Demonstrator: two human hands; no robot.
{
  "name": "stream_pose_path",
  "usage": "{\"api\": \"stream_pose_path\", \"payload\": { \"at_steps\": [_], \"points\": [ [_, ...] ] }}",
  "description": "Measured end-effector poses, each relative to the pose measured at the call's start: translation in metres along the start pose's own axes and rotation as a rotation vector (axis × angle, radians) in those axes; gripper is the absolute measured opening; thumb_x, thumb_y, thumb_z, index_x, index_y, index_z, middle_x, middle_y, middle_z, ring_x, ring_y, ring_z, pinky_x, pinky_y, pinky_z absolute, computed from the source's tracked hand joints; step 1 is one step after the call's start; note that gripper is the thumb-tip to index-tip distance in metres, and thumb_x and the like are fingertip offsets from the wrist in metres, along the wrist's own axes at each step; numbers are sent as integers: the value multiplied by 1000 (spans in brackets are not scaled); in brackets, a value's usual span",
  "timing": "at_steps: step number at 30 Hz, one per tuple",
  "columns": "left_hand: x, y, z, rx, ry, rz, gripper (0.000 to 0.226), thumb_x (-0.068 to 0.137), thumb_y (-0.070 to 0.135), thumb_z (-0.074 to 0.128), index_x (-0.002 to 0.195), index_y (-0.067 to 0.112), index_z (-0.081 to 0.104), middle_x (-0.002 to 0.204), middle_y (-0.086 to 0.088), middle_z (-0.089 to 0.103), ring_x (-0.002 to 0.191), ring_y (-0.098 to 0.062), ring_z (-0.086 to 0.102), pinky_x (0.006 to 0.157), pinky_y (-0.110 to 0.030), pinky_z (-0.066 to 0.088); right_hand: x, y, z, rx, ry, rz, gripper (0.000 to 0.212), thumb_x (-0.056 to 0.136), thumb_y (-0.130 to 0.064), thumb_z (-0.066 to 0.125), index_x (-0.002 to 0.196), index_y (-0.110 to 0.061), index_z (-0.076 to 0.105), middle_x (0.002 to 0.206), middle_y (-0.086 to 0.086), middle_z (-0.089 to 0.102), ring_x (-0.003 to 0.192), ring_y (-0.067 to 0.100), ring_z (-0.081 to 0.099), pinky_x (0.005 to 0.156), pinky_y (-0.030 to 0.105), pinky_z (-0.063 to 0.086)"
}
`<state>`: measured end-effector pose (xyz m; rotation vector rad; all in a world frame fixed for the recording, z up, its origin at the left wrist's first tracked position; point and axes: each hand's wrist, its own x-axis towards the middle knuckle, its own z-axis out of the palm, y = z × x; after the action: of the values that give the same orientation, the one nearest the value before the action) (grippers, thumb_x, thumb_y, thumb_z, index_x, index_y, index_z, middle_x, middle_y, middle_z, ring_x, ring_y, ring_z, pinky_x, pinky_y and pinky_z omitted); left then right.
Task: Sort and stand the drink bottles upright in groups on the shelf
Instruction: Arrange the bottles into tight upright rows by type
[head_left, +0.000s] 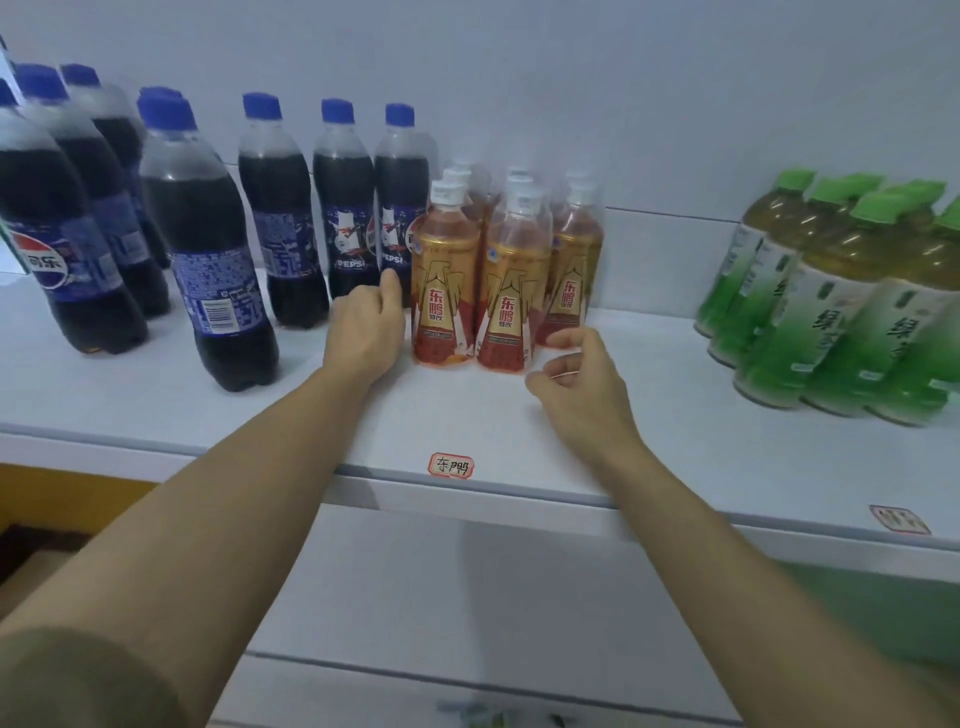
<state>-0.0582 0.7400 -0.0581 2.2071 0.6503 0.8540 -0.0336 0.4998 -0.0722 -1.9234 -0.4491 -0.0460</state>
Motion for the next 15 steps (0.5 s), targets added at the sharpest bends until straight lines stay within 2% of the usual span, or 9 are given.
{"api": "stream_pose_path", "payload": {
  "at_steps": [3, 6, 9, 12, 15],
  "points": [
    [-7, -3, -6, 168, -46, 79, 45, 110, 30, 29, 86, 5, 58, 92, -19, 66, 86, -36, 59, 75, -44, 47, -1, 0, -1, 5, -38, -15, 32, 86, -16, 69, 112, -30, 54, 91, -7, 62, 81, 6, 63, 64, 16, 41],
    [-28, -4, -18, 171, -152, 156, 42, 105, 24, 43, 66, 14, 52, 66, -5, 58, 69, -26, 55, 54, -32, 33, -5, 0, -2, 11, -48, -44, 29, 86, -13, 69, 109, -27, 56, 87, -7, 63, 79, 8, 64, 64, 16, 43],
    [-58, -3, -38, 212, -219, 206, 38, 102, 23, 49, 66, 10, 49, 63, -6, 53, 64, -26, 49, 55, -37, 30, -12, -9, 0, -57, -99, -102, 27, 88, -11, 68, 107, -25, 56, 90, -5, 62, 79, 10, 62, 63, 10, 41],
    [-87, -11, -68, 207, -160, 193, 37, 100, 25, 53, 65, 12, 52, 60, -2, 54, 60, -19, 48, 56, -36, 35, -24, -20, 14, -97, -148, -180, 26, 91, -14, 69, 109, -28, 57, 92, -10, 62, 80, 3, 59, 65, 11, 39],
    [-113, -27, -111, 183, -27, 166, 33, 98, 30, 56, 66, 24, 53, 61, 10, 57, 58, -11, 53, 54, -23, 40, -41, -38, 41, 57, -187, -240, 21, 93, -23, 67, 107, -36, 58, 84, -16, 65, 80, -1, 61, 61, 8, 42]
  ]
}}
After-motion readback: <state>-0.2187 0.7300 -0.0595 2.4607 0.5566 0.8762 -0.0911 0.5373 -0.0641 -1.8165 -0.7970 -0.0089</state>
